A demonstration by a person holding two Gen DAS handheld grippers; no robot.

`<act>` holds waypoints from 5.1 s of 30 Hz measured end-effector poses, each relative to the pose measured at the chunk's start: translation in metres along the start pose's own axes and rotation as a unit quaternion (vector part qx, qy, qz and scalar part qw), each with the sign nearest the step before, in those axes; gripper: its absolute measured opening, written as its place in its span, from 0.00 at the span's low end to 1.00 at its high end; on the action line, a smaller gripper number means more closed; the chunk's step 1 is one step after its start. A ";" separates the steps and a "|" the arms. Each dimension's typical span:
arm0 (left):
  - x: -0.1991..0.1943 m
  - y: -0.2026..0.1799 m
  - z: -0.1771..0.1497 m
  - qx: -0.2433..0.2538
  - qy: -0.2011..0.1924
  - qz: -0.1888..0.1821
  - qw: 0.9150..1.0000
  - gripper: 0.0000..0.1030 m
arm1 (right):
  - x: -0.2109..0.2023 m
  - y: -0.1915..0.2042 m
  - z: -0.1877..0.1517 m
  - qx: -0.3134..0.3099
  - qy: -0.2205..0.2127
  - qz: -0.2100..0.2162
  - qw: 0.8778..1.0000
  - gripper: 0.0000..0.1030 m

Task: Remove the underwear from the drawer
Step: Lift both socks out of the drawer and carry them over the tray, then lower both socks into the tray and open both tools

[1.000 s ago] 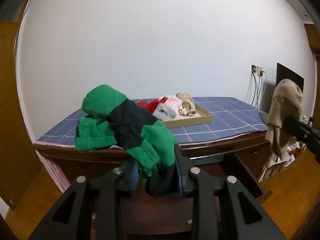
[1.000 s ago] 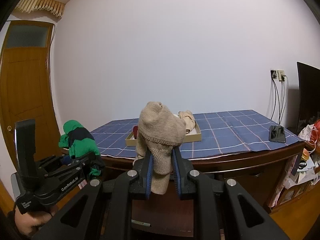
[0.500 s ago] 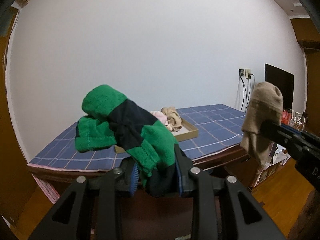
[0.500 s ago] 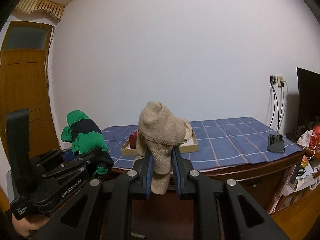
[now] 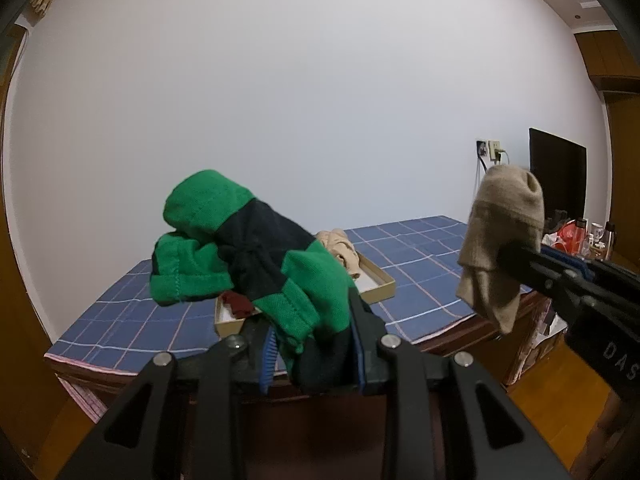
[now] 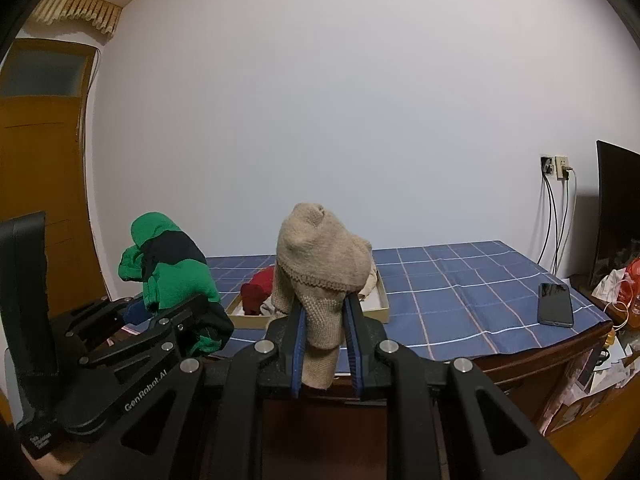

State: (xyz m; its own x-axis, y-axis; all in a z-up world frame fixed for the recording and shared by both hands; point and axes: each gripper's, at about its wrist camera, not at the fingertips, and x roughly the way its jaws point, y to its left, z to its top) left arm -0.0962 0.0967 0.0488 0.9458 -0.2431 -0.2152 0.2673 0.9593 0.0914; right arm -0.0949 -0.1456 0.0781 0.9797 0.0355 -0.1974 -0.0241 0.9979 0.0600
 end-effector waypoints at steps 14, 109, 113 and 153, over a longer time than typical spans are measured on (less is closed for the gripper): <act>0.051 0.001 0.011 0.003 0.019 0.005 1.000 0.27 | 0.054 -0.010 0.016 0.002 0.022 -0.009 1.000 0.20; 0.312 -0.013 -0.006 0.021 0.236 -0.090 0.967 0.28 | 0.332 -0.040 -0.003 0.003 0.277 -0.014 0.961 0.20; 0.319 -0.014 -0.007 0.025 0.249 -0.085 0.964 0.37 | 0.338 -0.038 -0.005 -0.005 0.281 -0.016 0.960 0.20; 0.275 0.009 0.006 -0.017 0.227 -0.010 0.974 0.99 | 0.256 -0.042 0.006 0.095 0.188 0.035 0.977 0.74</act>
State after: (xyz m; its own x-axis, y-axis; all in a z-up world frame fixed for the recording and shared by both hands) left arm 0.1671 0.0373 -0.0035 0.7591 -0.1797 -0.6257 0.2709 0.9612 0.0526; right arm 0.1580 -0.1786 0.0307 0.8332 0.1562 -0.5305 -0.0157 0.9656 0.2596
